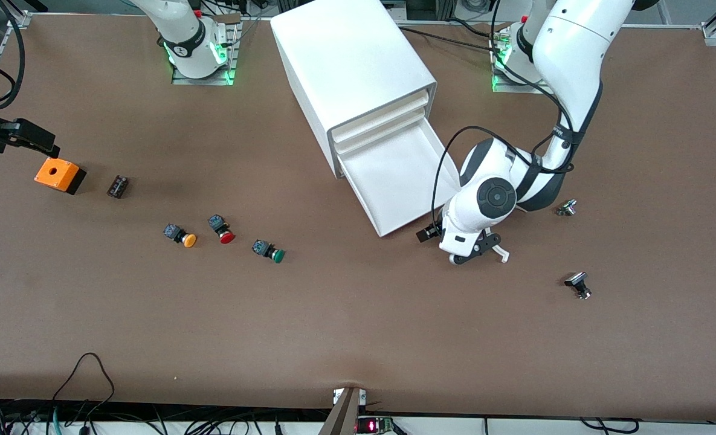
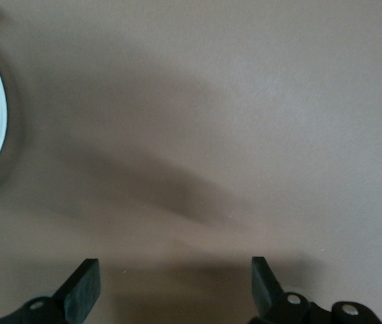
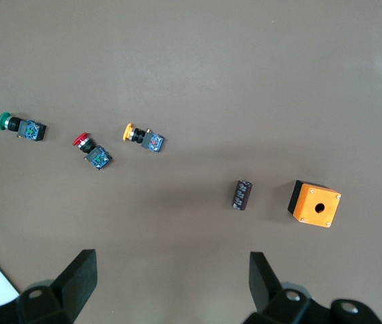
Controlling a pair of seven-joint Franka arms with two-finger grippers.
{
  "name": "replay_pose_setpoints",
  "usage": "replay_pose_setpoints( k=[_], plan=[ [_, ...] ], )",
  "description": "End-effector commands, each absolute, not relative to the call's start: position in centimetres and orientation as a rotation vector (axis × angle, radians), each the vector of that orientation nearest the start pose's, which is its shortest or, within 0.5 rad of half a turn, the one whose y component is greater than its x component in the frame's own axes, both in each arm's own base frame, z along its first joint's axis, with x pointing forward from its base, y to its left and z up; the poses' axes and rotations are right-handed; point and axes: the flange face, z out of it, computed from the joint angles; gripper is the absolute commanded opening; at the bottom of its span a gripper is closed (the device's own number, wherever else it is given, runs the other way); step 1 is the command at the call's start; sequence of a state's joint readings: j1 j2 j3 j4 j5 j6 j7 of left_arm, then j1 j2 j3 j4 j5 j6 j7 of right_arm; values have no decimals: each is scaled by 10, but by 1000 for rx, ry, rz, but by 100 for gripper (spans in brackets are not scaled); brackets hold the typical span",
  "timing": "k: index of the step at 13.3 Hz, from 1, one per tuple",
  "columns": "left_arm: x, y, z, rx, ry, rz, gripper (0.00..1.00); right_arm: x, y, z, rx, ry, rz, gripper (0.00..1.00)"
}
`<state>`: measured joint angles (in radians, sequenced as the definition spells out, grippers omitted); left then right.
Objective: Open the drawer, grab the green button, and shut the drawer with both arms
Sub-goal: 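Push the open drawer shut into the cabinet with the left gripper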
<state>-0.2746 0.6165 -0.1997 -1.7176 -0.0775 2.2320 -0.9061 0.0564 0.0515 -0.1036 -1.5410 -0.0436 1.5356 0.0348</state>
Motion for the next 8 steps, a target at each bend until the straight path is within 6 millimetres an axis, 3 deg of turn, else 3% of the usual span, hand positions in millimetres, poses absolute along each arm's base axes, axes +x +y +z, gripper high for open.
replay_pose_setpoints(
  k=[1, 4, 8],
  plan=[
    [578, -303, 223, -3090, -803, 305, 98, 546, -28, 624, -3182, 142, 100, 100],
    [560, -314, 216, -3079, -757, 335, 99, 519, -29, 624, -3173, 141, 67, 100],
    [526, -335, 223, -3065, -662, 408, 99, 519, -22, 615, -3167, 250, 27, 100]
  ],
)
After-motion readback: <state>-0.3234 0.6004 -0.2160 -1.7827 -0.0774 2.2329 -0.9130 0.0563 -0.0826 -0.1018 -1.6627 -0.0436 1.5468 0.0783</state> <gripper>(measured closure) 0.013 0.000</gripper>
